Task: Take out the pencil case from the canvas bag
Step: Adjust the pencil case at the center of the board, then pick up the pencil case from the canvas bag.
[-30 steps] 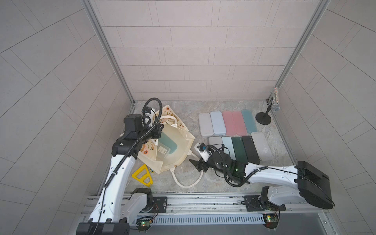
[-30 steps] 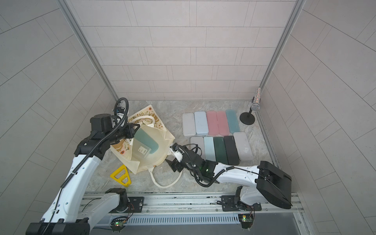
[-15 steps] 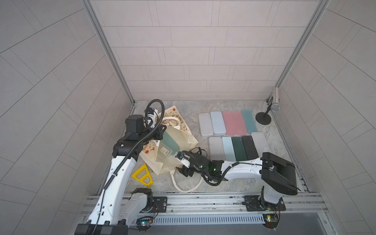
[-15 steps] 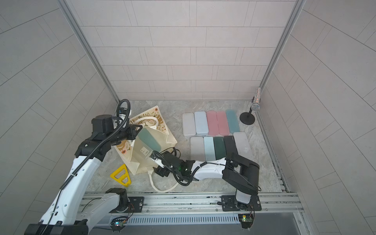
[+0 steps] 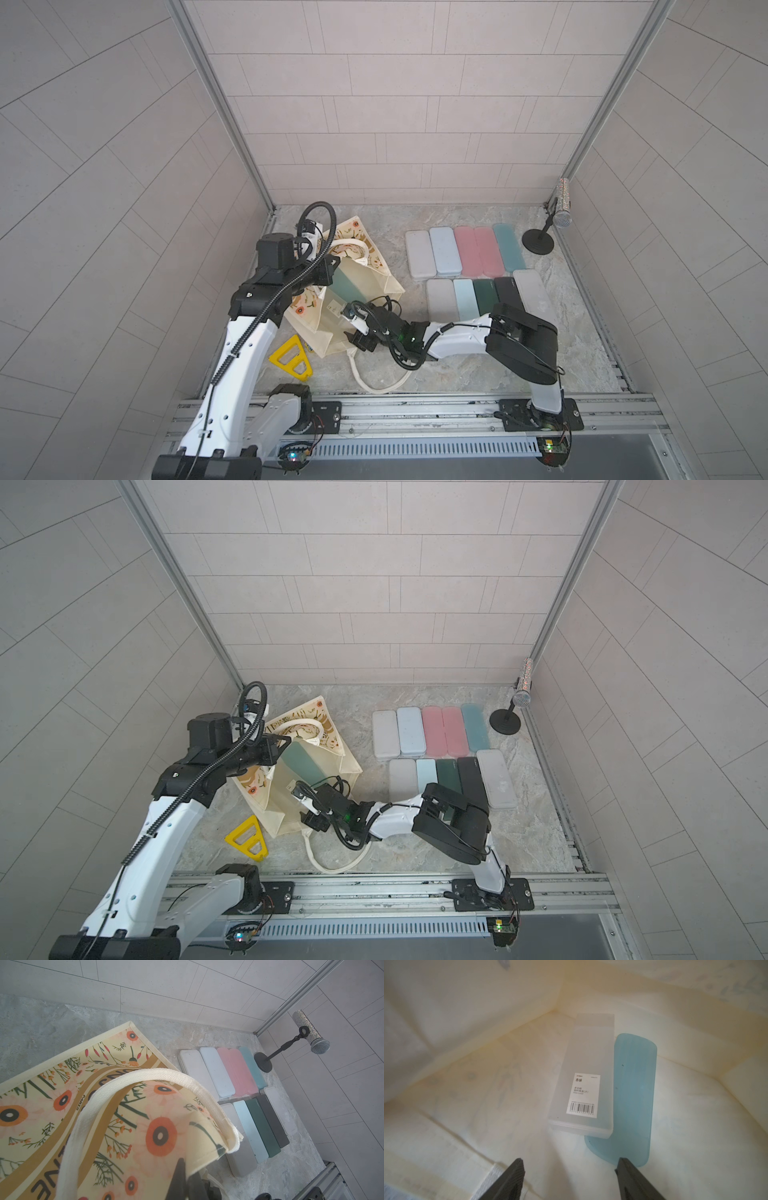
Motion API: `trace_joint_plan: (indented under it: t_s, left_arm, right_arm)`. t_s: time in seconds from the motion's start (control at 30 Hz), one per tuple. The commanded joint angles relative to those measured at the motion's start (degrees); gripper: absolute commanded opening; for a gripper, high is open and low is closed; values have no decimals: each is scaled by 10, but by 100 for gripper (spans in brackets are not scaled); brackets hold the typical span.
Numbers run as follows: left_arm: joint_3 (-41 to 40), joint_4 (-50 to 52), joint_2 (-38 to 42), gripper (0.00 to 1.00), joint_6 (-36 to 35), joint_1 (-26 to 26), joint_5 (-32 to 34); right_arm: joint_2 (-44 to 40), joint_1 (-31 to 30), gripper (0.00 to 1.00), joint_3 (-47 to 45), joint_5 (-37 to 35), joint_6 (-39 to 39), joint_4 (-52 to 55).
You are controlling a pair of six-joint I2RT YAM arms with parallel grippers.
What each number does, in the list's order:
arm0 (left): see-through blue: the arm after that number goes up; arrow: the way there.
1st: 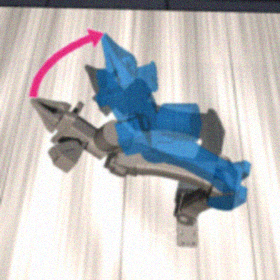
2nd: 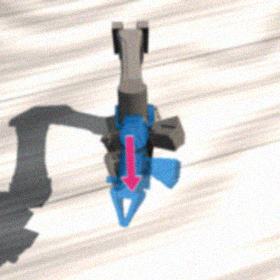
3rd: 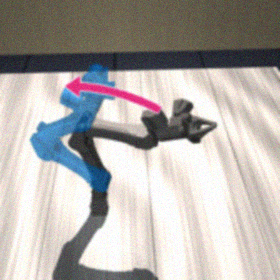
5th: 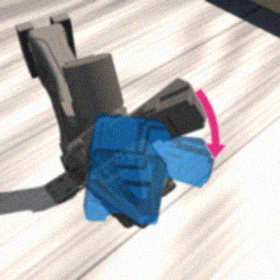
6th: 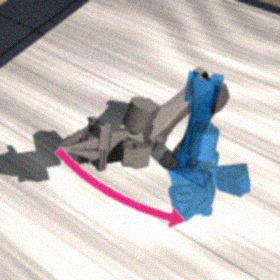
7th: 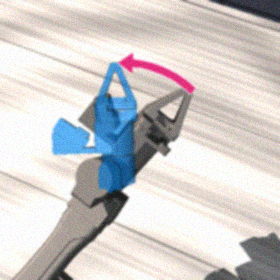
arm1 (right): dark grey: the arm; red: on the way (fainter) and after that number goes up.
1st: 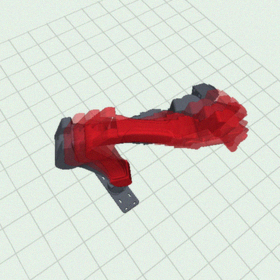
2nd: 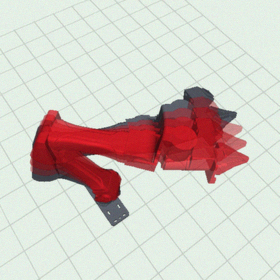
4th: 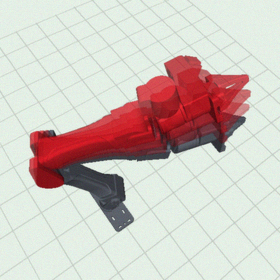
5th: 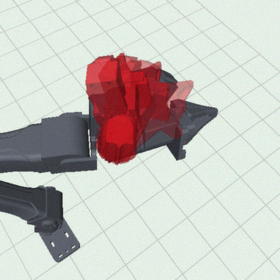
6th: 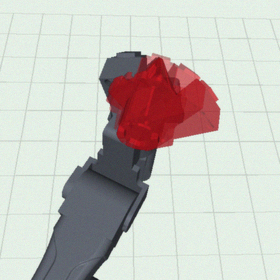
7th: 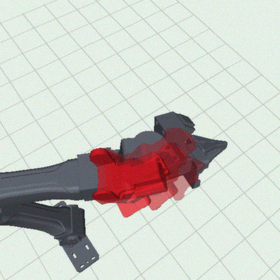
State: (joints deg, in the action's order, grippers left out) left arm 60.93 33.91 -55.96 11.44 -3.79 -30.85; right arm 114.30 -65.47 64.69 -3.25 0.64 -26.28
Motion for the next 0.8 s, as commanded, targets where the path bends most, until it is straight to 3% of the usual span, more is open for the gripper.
trace_joint_plan:
  t_s: [0.0,0.33,0.77]
  left_arm:
    - [29,-2,3,0,-7,-3,-13]
    - [34,0,-3,0,-5,-6,-17]
    - [36,-5,-5,0,2,-6,-20]
  right_arm:
    - [25,0,74,32,18,6,-12]
    - [84,17,91,97,39,21,1]
    - [149,28,90,170,50,19,52]
